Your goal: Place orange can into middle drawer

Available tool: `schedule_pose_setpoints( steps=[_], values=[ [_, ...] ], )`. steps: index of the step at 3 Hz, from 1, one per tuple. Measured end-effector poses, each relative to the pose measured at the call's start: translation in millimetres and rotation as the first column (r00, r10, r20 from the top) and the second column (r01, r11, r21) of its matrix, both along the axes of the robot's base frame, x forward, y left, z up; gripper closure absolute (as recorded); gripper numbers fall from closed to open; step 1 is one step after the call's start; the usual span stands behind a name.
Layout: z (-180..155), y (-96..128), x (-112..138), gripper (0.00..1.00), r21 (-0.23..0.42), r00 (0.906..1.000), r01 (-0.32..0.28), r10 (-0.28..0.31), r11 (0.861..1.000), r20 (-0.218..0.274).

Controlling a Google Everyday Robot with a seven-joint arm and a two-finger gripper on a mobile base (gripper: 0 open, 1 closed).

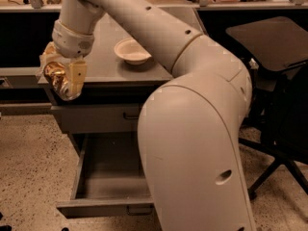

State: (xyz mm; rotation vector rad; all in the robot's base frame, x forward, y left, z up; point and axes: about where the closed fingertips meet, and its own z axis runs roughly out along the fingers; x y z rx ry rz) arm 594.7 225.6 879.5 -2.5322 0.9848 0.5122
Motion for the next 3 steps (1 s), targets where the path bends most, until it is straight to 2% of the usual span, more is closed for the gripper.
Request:
schedule_pose_setpoints(
  steps=[1,2,3],
  values=[
    [-40,-40,-12,1.0,-0.134,0.991,0.124,-0.13,0.983,-0.032],
    [-46,-83,-37,1.0,-0.102,0.9621,0.264,-0.269,0.959,-0.042],
    [-55,-112,-69,1.0,-0.018,0.9438,0.328,-0.329,0.944,-0.035]
  ],
)
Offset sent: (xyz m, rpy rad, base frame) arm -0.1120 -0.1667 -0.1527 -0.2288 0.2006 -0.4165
